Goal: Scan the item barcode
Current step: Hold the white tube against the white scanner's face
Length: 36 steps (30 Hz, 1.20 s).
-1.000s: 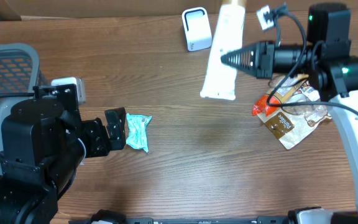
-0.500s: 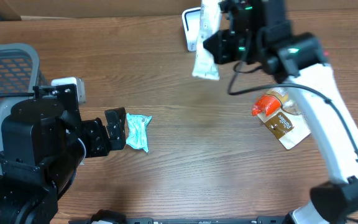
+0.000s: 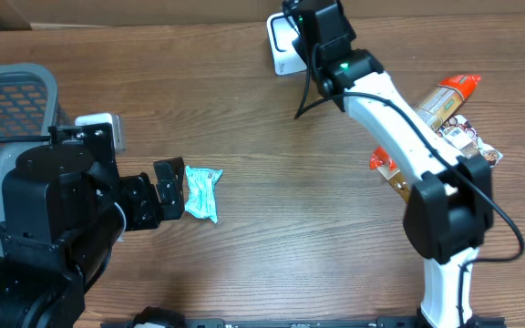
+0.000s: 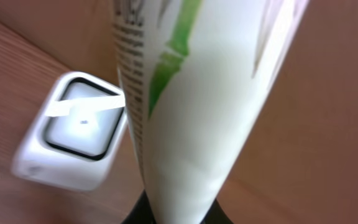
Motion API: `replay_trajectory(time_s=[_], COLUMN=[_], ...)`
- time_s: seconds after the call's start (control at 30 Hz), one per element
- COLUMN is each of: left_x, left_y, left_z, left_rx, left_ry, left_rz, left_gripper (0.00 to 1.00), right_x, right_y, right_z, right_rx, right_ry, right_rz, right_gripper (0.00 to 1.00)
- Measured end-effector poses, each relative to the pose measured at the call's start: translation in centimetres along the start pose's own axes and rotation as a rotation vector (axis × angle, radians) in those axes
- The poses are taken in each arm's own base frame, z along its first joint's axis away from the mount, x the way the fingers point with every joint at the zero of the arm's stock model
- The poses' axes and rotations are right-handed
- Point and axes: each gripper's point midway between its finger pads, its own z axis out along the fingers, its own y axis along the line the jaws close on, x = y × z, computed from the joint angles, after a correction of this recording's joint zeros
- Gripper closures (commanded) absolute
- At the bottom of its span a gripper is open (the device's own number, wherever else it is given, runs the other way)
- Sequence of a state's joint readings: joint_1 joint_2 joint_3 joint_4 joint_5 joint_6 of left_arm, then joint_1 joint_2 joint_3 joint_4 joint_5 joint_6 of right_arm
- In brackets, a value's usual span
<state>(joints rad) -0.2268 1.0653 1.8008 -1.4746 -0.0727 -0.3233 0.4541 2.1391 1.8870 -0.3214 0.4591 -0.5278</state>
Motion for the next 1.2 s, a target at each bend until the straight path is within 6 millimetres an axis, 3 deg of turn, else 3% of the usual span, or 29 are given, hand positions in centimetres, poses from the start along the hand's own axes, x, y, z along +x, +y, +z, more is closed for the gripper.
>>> replay_trajectory(time_s=[0.2, 0.5, 0.73, 1.2], left_x=[0.0, 0.0, 0.0, 0.0], left_y=[0.0, 0.0, 0.0, 0.0], left_z=[0.0, 0.0, 0.0, 0.0], left_rx=[0.000, 0.000, 0.000, 0.000], left_ry=[0.000, 0.000, 0.000, 0.000], left_rz=[0.000, 0.000, 0.000, 0.000], left_gripper=[0.00, 0.00, 0.00, 0.00], right_x=[1.1, 5.5, 6.4, 6.8], right_y=[1.4, 5.4, 6.2, 5.2], right_z=[4.0, 8.7, 9.4, 9.3], right_rx=[0.087, 0.092, 0.083, 0.135], right_ry=[-0.011, 0.040, 0.054, 0.091], right_rz=[-0.254, -0.395, -0.418, -0.425], right_gripper=[0.96, 0.96, 0.96, 0.96])
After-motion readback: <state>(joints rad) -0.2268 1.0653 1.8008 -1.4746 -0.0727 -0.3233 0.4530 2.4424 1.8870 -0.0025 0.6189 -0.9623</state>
